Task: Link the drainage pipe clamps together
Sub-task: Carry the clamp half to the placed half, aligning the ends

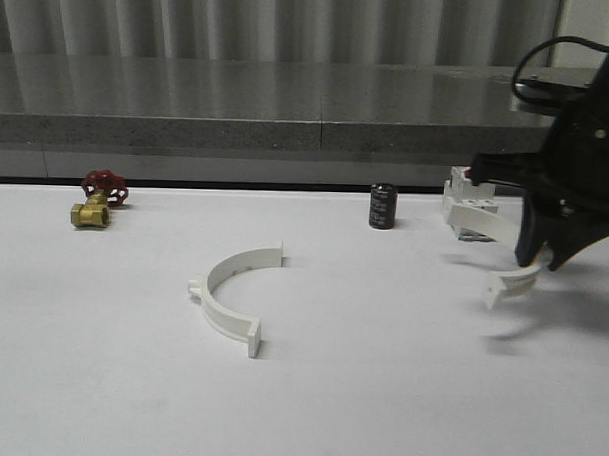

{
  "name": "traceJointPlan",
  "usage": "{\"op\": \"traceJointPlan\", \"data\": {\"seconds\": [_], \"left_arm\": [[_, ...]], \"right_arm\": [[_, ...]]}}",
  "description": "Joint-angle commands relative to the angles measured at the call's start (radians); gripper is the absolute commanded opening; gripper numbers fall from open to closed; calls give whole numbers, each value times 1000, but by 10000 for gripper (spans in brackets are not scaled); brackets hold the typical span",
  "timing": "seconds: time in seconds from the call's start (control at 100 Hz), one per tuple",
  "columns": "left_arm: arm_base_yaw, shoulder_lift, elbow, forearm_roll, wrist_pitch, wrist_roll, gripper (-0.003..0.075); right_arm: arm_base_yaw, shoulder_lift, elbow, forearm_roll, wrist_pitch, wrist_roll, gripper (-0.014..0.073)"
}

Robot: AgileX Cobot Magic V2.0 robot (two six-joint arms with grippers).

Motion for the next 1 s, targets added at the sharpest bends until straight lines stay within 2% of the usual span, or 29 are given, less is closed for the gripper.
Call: {"op": "traceJointPlan", "data": {"seconds": [0.0, 0.16, 0.26, 0.99], "left_arm": [[-8, 5, -28, 1, -76, 1, -20], [-8, 5, -28, 1, -76, 1, -20], [-8, 5, -28, 1, -76, 1, -20], [-8, 5, -28, 1, -76, 1, -20]], "right_arm": [[60, -49, -40, -73, -10, 114, 59], [181, -44, -75, -282, 23, 403, 59], [238, -43, -97, -354, 37, 508, 59], [404, 132, -280, -363, 123, 614, 59]]}}
